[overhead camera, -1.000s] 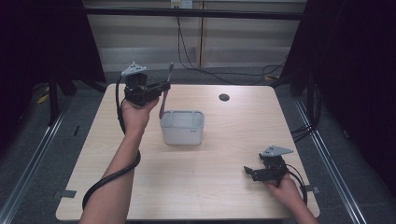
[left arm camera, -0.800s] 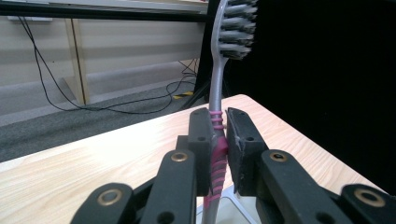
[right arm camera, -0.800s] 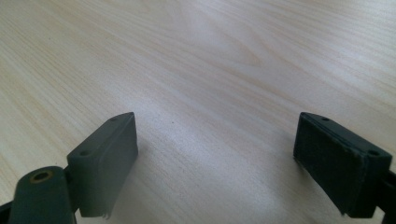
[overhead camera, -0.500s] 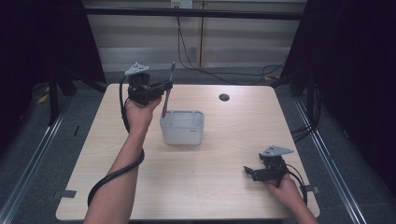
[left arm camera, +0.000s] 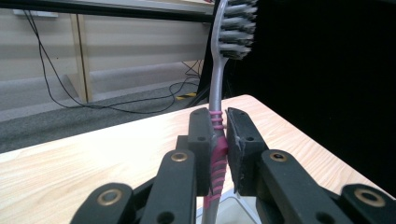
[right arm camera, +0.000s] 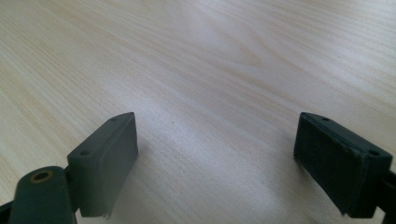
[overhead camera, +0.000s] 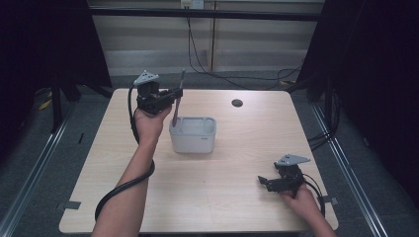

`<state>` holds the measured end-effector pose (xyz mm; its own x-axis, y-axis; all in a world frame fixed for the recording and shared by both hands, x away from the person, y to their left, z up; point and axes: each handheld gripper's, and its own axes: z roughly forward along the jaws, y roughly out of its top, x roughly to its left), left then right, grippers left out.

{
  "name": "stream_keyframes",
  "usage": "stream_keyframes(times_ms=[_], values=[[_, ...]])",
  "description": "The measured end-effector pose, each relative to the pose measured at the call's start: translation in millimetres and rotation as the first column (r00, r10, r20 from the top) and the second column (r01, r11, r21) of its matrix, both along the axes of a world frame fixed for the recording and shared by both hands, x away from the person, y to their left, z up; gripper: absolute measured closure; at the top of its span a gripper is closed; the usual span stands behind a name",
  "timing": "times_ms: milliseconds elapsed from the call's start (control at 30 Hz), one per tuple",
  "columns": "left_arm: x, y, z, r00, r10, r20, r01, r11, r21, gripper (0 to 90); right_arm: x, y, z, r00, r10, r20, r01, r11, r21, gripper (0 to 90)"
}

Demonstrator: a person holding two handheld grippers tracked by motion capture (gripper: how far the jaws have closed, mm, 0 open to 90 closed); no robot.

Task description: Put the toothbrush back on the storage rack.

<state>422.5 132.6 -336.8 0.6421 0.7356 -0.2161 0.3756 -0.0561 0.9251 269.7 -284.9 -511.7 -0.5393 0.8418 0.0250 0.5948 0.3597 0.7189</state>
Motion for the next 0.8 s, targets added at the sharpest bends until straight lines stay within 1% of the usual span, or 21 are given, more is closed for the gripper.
stream_keyframes(times_ms=[267, 400, 433, 467, 600, 733, 800], values=[[0.4, -1.7, -9.0, 0.9999, 0.01, -0.002, -0.01, 1.0, 0.0, 81.0, 0.0, 0.0, 0.0, 1.0, 0.0, 0.0, 0.0, 1.0, 0.0, 13.0], [0.7, -1.1, -13.3, 0.9999, 0.014, -0.006, -0.014, 0.9999, 0.01, 81.0, 0.0, 0.0, 0.0, 1.0, 0.001, 0.0, -0.001, 1.0, 0.0, 12.9], [0.6, -1.4, -14.4, 0.9998, 0.015, -0.01, -0.015, 0.9999, 0.005, 81.0, 0.0, -0.1, -0.1, 1.0, 0.001, 0.001, -0.001, 1.0, -0.001, 12.9], [0.5, -0.9, -15.5, 0.9998, 0.016, -0.012, -0.016, 0.9998, 0.012, 80.9, 0.0, -0.1, -0.1, 1.0, 0.001, 0.001, -0.001, 1.0, 0.0, 13.0], [-0.4, 1.1, -19.9, 0.9996, 0.025, -0.014, -0.025, 0.9995, 0.018, 80.9, 0.0, -0.1, -0.1, 1.0, 0.001, 0.001, -0.001, 1.0, -0.001, 12.9], [-0.7, 2.4, -22.8, 0.9993, 0.032, -0.016, -0.032, 0.9994, 0.016, 80.9, 0.0, 0.0, 0.0, 1.0, 0.001, 0.001, -0.001, 1.0, 0.0, 12.9], [-1.3, 3.5, -24.9, 0.9994, 0.032, -0.016, -0.031, 0.9993, 0.021, 80.9, 0.1, -0.1, -0.1, 1.0, 0.001, 0.001, -0.001, 1.0, -0.001, 12.9]])
